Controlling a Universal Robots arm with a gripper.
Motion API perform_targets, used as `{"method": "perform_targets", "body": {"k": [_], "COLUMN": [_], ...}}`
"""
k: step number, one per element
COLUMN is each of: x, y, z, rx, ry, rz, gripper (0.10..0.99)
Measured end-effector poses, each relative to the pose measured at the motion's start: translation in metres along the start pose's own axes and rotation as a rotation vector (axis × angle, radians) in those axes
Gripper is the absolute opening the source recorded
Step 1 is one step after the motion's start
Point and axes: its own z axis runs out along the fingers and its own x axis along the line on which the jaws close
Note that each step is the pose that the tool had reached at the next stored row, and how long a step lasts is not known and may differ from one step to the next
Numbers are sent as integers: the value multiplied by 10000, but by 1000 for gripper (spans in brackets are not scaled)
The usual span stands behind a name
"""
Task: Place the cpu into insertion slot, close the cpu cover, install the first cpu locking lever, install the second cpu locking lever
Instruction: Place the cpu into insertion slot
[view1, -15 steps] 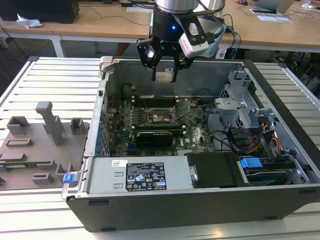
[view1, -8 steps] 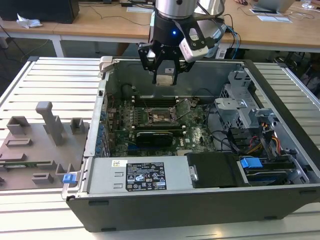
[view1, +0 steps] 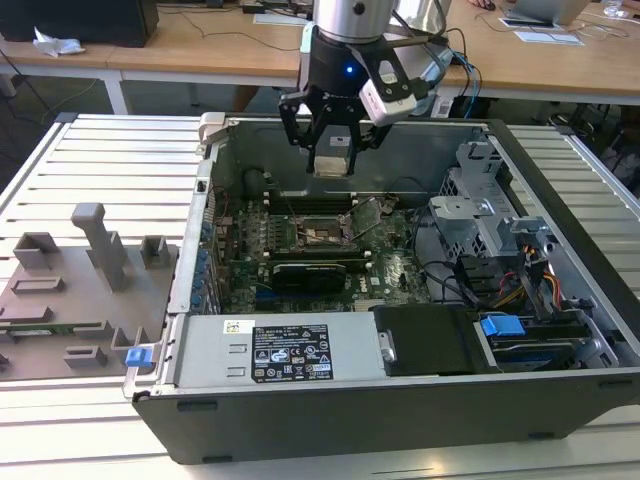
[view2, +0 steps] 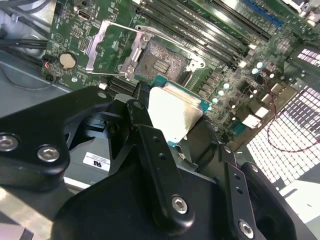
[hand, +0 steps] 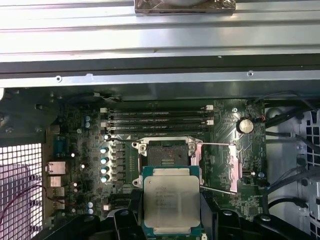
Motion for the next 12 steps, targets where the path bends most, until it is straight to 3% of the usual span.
{"method": "perform_targets", "body": {"k": [10, 12], "x": [-22, -38], "y": [15, 17], "z": [208, 282], "rx": [0, 0], "ry": [13, 22], "rz": [-5, -4], "gripper": [545, 545]}}
